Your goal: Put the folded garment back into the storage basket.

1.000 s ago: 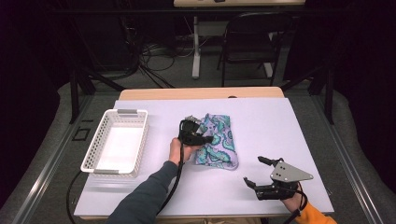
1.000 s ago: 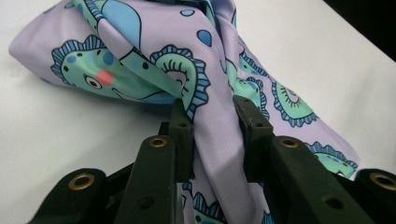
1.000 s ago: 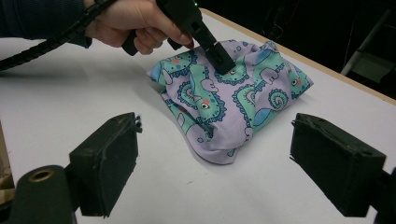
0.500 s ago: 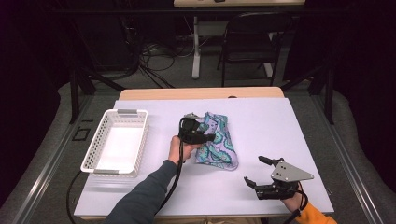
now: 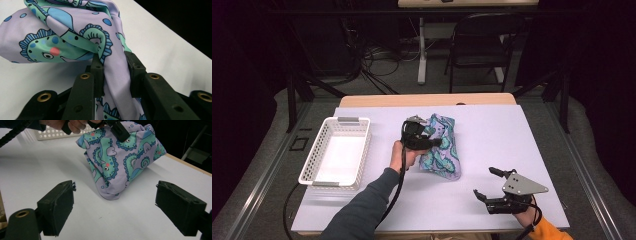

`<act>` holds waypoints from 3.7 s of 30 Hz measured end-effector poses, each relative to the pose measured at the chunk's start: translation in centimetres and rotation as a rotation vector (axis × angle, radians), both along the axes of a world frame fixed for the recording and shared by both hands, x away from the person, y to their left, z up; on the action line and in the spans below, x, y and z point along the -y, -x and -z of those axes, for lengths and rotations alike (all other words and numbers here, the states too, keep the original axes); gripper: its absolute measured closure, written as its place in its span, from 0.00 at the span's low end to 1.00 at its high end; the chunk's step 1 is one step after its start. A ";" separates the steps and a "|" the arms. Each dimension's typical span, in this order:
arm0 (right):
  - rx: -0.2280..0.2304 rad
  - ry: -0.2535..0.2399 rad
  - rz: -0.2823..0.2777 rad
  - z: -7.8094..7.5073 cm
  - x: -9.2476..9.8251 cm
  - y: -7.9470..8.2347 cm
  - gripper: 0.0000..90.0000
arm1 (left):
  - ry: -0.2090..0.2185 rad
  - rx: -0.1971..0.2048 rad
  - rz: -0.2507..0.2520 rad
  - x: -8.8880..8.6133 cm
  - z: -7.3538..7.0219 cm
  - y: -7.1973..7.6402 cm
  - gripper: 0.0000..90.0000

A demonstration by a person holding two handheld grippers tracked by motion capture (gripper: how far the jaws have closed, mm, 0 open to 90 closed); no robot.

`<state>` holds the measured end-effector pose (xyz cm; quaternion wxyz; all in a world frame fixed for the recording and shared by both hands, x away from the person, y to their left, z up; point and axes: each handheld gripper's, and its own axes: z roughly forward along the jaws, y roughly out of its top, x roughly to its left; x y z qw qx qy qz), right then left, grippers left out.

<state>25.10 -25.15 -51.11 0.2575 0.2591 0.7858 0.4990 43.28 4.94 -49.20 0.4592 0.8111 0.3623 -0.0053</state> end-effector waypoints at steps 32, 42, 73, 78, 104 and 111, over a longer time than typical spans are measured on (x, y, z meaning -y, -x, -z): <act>-0.011 -0.001 -0.002 0.1 -0.1 0.0 0.16 | 0.013 0.033 0.020 -0.9 -4.4 0.1 0.81; -0.011 0.005 -0.004 0.1 -0.1 0.0 0.16 | 0.021 0.039 0.019 -1.0 -5.5 0.1 0.81; 0.001 0.011 -0.006 0.1 -0.1 0.0 0.16 | 0.029 0.085 0.024 -1.3 -8.6 0.2 0.81; 0.001 0.009 -0.003 0.1 -0.1 -0.1 0.16 | 0.012 0.096 0.029 -1.8 -8.9 0.3 0.81; 0.009 0.015 0.007 0.2 -0.1 0.1 0.16 | 0.012 0.111 0.006 -4.7 -9.2 0.7 0.81; 0.010 0.021 0.004 0.2 -0.2 0.1 0.16 | 0.004 0.111 0.001 -5.3 -9.4 0.7 0.81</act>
